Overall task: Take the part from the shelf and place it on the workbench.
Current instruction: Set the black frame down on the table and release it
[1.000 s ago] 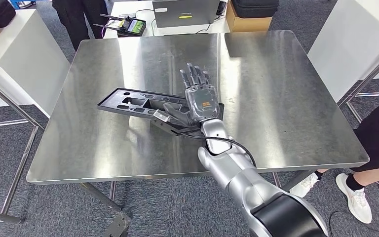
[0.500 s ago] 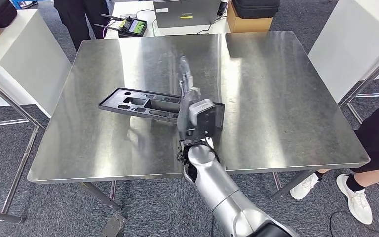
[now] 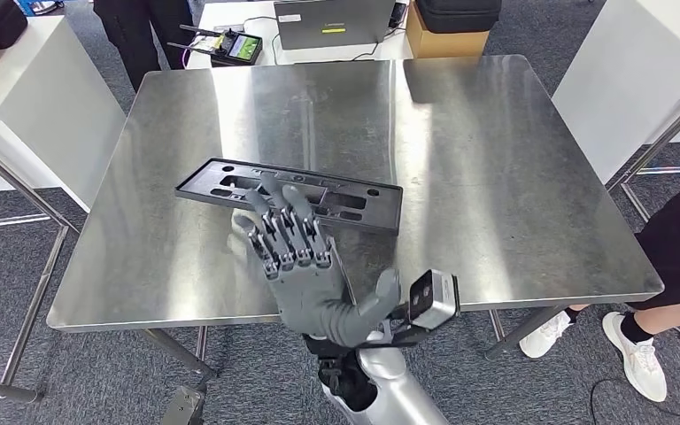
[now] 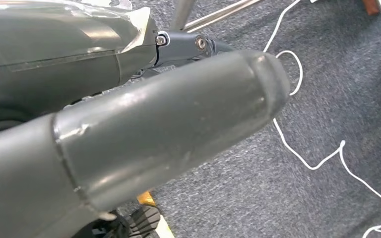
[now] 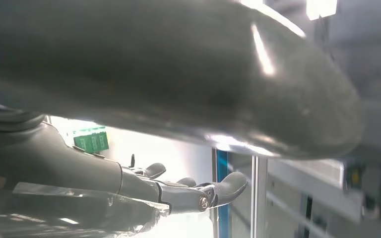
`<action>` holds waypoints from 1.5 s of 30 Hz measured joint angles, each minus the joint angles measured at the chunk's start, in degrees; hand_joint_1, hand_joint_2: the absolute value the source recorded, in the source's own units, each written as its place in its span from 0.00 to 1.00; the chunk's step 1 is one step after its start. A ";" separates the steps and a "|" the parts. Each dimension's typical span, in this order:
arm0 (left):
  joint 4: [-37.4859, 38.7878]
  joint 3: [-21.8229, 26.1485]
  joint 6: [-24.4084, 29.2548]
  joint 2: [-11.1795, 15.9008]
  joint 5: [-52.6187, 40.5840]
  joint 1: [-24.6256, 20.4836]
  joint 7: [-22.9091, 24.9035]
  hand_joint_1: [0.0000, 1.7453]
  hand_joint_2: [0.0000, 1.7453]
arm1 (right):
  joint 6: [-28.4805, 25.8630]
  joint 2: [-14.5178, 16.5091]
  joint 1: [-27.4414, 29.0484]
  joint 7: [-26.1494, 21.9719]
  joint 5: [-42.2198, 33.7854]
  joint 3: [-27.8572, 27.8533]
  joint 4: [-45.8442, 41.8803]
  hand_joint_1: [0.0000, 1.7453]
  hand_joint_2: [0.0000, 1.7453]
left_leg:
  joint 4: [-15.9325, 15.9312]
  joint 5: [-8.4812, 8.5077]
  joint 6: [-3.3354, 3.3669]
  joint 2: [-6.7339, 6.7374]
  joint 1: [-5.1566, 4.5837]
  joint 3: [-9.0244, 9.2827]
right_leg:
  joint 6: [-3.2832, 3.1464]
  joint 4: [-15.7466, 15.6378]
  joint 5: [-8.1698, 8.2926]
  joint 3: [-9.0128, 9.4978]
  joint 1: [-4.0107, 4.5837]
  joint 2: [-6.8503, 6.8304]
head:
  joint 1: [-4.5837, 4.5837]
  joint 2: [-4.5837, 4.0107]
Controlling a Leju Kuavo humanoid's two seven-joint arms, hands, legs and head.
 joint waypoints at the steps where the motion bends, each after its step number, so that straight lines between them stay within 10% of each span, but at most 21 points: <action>1: -0.15 0.16 0.04 0.09 0.02 0.27 0.00 0.00 0.00 | -0.17 -0.52 0.61 -0.33 0.71 0.92 -1.37 0.00 0.00 | 0.00 -0.01 0.00 0.00 0.00 0.00 | 0.00 0.00 0.00 0.00 0.00 0.00 | 0.01 0.00; 14: -1.10 0.37 -0.31 0.36 -0.25 1.16 -0.01 0.00 0.00 | -1.91 -3.12 1.36 -0.53 0.08 4.09 -3.72 0.00 0.00 | -0.88 0.50 1.83 0.11 -0.01 1.00 | 0.84 0.08 -0.21 0.37 -0.25 -0.17 | 0.04 0.00; 20: -1.26 0.35 -0.42 0.24 -0.32 1.24 -0.01 0.00 0.00 | -1.92 -3.98 1.52 -0.75 0.01 4.16 -3.62 0.00 0.00 | -2.06 0.99 1.91 0.37 0.80 2.12 | 1.71 16.37 -6.08 -7.38 -1.22 -0.40 | 0.27 0.00; 23: -1.25 0.34 -0.62 0.25 -0.58 1.29 0.00 0.00 0.00 | -2.17 -4.25 1.47 -0.83 0.12 4.16 -3.57 0.00 0.00 | -1.51 0.14 0.58 0.18 1.67 2.50 | 4.25 7.72 -2.39 -2.95 -2.40 -0.87 | 0.37 0.00; 25: -1.25 0.33 -0.75 0.28 -0.71 1.22 -0.01 0.00 0.00 | -2.64 -4.34 1.47 -0.85 0.42 4.23 -3.56 0.00 0.00 | -0.65 -0.72 -0.73 -0.01 1.73 2.26 | 4.84 2.56 -1.06 0.09 -2.53 -0.81 | 0.59 0.00; 30: -1.22 0.26 -0.80 0.27 -0.81 1.06 -0.01 0.00 0.00 | -3.81 -4.54 1.45 -0.86 1.14 4.45 -3.36 0.00 0.00 | 1.83 -2.76 -1.99 -0.12 2.15 1.21 | 2.80 2.52 -1.89 0.03 -2.49 -0.28 | 0.40 -0.01; 35: -1.11 0.19 -0.79 0.32 -0.75 1.01 -0.01 0.00 0.00 | -4.40 -4.56 1.31 0.69 0.90 4.81 -2.79 0.00 0.00 | 16.74 -9.37 -1.19 -0.12 1.63 -5.87 | 0.72 2.44 -1.68 -0.13 -0.88 -0.31 | 0.29 0.00; 40: -1.07 0.15 -0.78 0.38 -0.72 0.81 -0.03 0.00 0.00 | -5.46 -4.32 0.65 2.59 0.16 5.34 -2.64 0.00 0.00 | 4.58 -2.78 1.59 -0.07 -0.06 0.51 | -0.23 2.31 -0.69 -0.58 0.40 -0.11 | 0.38 -0.01; 45: -1.06 0.13 -0.96 0.39 -0.58 0.59 -0.02 0.00 0.00 | -6.36 -4.00 0.14 3.33 -0.39 5.50 -2.65 0.00 0.00 | 1.68 -0.32 2.41 0.16 -0.71 0.43 | 0.95 2.66 -0.50 -1.40 0.32 -0.41 | 0.40 -0.01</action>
